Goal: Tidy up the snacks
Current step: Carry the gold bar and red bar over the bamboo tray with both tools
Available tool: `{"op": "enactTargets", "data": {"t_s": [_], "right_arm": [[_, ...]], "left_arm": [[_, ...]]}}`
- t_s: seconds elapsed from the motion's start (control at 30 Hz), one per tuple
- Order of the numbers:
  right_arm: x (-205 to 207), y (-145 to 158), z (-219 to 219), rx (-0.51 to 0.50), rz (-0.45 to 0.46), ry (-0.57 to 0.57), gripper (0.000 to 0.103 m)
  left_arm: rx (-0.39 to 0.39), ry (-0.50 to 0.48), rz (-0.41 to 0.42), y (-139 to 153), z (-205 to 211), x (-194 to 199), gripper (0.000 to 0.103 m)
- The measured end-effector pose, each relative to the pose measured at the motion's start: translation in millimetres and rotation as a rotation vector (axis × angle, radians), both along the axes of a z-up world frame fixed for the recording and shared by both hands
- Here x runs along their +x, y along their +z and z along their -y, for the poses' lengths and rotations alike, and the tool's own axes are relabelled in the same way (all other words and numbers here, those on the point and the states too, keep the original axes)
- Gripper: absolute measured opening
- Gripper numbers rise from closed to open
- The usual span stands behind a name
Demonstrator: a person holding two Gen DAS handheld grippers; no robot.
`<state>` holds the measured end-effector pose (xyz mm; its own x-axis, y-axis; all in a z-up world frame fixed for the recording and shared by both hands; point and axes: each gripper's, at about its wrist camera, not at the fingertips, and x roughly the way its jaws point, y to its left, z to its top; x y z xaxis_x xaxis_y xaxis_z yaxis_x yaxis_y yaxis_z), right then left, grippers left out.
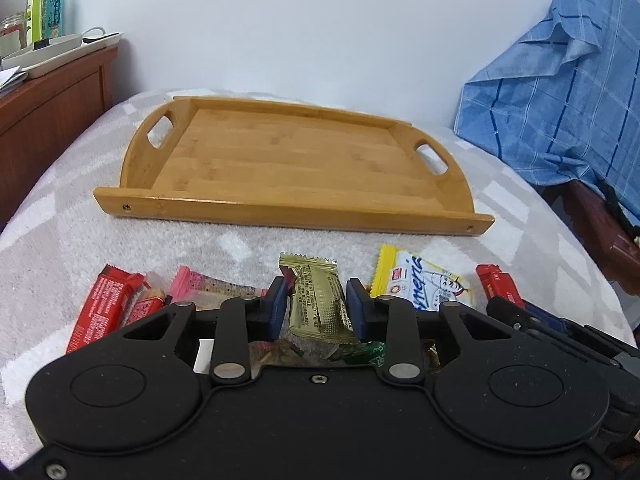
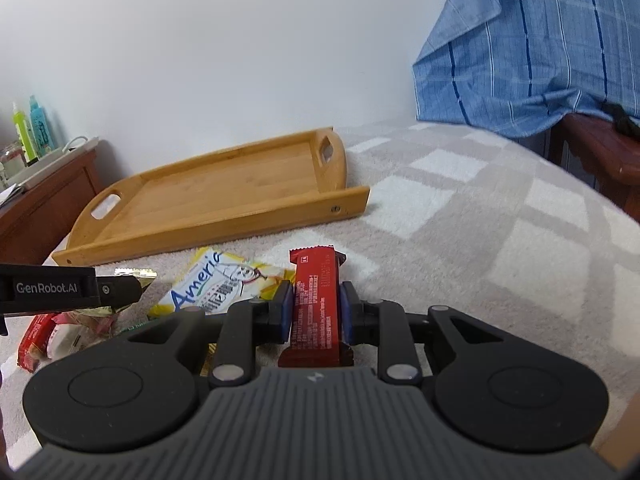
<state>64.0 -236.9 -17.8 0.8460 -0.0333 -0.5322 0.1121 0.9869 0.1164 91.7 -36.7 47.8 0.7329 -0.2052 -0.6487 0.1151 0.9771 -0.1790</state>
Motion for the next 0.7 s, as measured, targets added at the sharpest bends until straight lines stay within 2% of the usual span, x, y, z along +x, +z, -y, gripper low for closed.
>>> {"op": "enactTargets", "data": {"t_s": [0.27, 0.7], "right_arm": [[9, 24, 14, 0.035, 0.041, -0.003, 0.029], [56, 56, 19, 0.08, 0.149, 0.107, 0.029]], "left_arm": [[-0.012, -0.006, 0.021, 15, 1, 2, 0.03], [-0.054, -0.029, 0.043, 47, 7, 37, 0.03]]}}
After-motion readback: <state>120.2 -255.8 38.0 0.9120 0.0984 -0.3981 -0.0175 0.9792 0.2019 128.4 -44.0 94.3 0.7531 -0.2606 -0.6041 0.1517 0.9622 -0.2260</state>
